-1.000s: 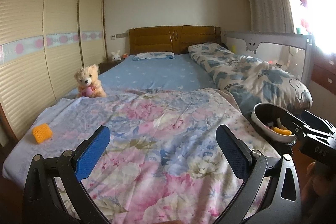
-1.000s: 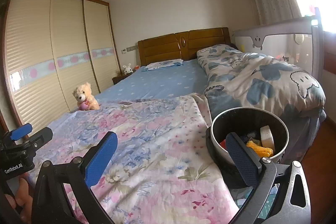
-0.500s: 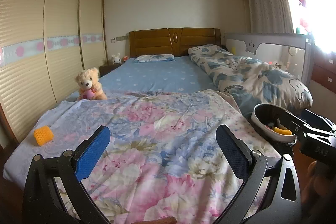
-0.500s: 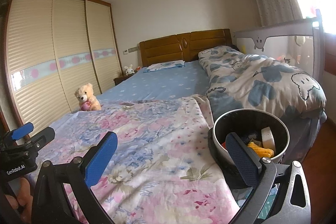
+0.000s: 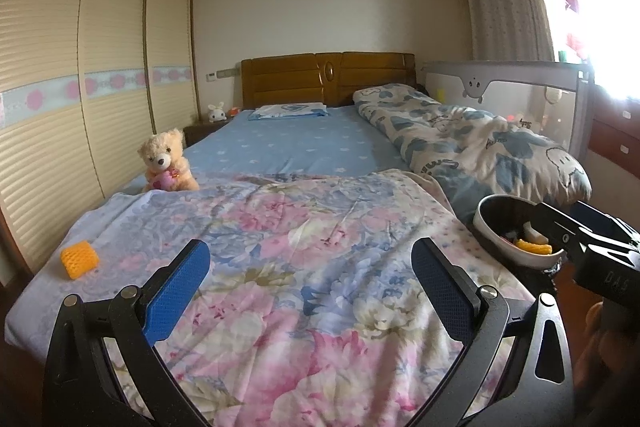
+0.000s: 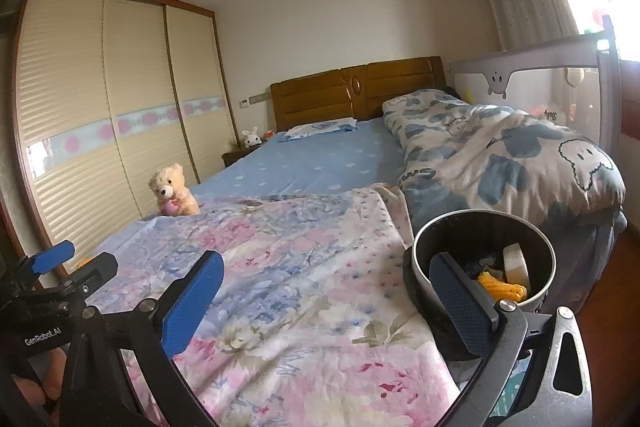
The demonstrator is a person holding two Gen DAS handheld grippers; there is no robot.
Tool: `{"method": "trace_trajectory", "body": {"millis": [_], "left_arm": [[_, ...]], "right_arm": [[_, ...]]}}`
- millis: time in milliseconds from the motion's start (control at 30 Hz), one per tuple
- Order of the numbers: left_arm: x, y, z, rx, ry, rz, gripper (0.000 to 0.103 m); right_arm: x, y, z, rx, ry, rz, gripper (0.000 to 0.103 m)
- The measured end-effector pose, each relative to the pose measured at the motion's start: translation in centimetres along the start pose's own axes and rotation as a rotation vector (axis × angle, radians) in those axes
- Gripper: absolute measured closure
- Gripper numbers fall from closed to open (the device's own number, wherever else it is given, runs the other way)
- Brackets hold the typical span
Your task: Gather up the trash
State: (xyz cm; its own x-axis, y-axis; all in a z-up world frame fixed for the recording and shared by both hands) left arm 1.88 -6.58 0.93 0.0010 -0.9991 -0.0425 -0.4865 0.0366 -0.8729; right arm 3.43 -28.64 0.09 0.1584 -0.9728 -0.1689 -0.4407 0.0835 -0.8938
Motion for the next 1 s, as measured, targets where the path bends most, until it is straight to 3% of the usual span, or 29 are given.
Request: {"method": "trace_trajectory", "body": {"millis": [1000], "left_arm": [[0.2,0.1,0.0,-0.003,0.005,0.005,0.000]], "right_arm": [[-1.1,-0.4,-0.2,0.002,-0.012,-0.009,0.000]]}}
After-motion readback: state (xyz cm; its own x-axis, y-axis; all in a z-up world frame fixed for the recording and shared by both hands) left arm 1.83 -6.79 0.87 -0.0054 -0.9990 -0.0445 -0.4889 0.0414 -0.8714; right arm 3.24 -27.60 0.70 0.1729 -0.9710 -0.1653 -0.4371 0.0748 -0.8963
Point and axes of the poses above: each gripper's, at about its wrist camera, not at the fingertips, and z roughly the way its jaws point, x to its right, y to its underside, the point moved 5 cm from there along z, roughly the way its jaws point, and after that the axes turned 8 degrees about -x, right-handed, at the moved point
